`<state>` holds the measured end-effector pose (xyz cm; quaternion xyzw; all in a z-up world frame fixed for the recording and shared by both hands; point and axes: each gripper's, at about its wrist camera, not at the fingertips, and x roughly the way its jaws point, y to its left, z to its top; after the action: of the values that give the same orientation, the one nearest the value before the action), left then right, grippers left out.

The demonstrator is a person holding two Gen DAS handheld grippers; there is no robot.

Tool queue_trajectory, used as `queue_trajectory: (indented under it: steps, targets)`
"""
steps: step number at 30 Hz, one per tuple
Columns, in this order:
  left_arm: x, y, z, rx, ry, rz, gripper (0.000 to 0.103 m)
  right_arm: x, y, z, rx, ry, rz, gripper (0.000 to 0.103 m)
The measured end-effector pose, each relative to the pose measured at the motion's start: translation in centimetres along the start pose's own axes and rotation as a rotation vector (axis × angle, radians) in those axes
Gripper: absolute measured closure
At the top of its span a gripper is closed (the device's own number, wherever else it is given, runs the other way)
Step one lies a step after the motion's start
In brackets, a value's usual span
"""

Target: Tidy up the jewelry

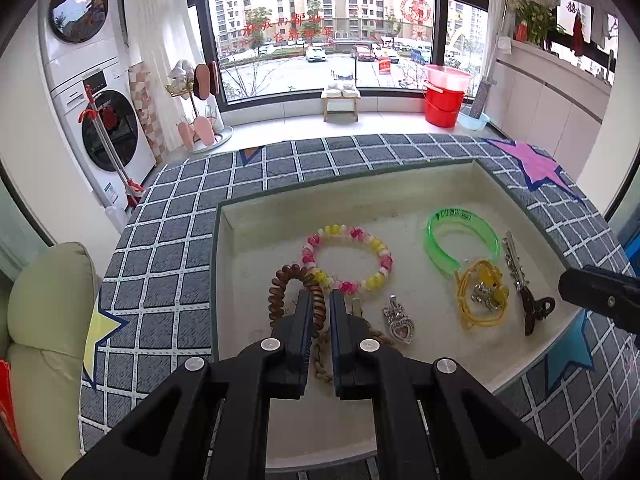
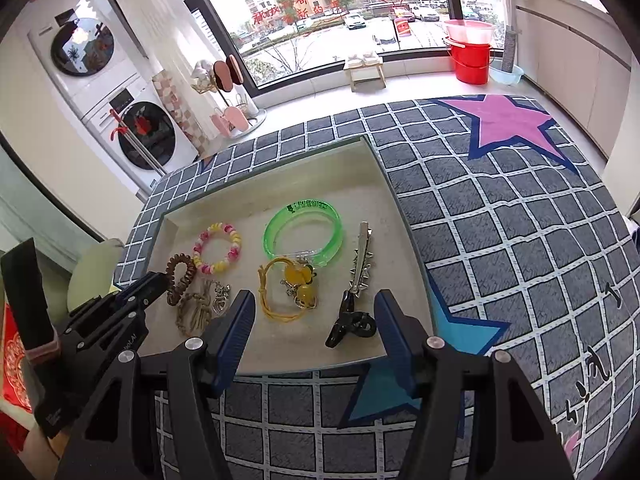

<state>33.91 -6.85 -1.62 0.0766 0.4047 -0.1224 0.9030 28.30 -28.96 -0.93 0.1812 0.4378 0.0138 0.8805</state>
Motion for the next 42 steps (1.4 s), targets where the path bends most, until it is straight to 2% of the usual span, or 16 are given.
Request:
queue_trajectory:
  steps: [1,2,3,5,9,10,12,21,26,37,42]
  targets:
    - [-0.1,0.0,0.1,-0.002,-0.006,-0.001,0.07,0.0,-0.1,0.0,0.0,0.0,0.001,0.037]
    - [-0.3,0.1,0.2,-0.005,-0.01,-0.002,0.008,0.0,-0.1,0.0,0.0,-0.001,0.0,0.037]
    - [-0.4,0.2,0.2,-0.016,-0.019,0.011,0.0,0.0,-0.1,0.0,-0.001,-0.001,-0.001,0.037]
    - [-0.5,0.4,0.3,-0.021,-0.057,0.024,0.0,0.0,-0.1,0.0,-0.002,0.0,0.002,0.037]
    - [0.2,0.6,0.4,-0.014,-0.057,0.032,0.0,0.3,0.1,-0.1,-0.014,0.011,-0.006,0.035]
    - [0.3,0.6,0.4,-0.013,-0.057,0.036,0.0,0.3,0.2,-0.1,-0.018,0.011,-0.007,0.024]
    - [0.6,0.9,0.2,-0.02,-0.049,0.035,0.0,0.2,0.6,-0.2,-0.032,0.0,-0.011,0.014]
    - [0.4,1.9,-1.1,-0.021,-0.035,0.075,0.0,-0.4,1.3,-0.9,-0.06,-0.05,-0.047,0.013]
    - [-0.9,2.1,-2.0,-0.028,-0.028,0.08,0.0,-0.3,2.1,-1.4,-0.113,-0.037,-0.082,0.013]
    - [-3.6,2.3,-5.5,-0.037,0.009,0.075,0.0,-0.5,2.8,-3.8,-0.171,0.007,-0.092,0.013]
    - [-4.9,2.6,-7.0,-0.069,0.027,0.068,0.0,-1.3,3.0,-5.3,-0.181,-0.011,-0.116,0.013]
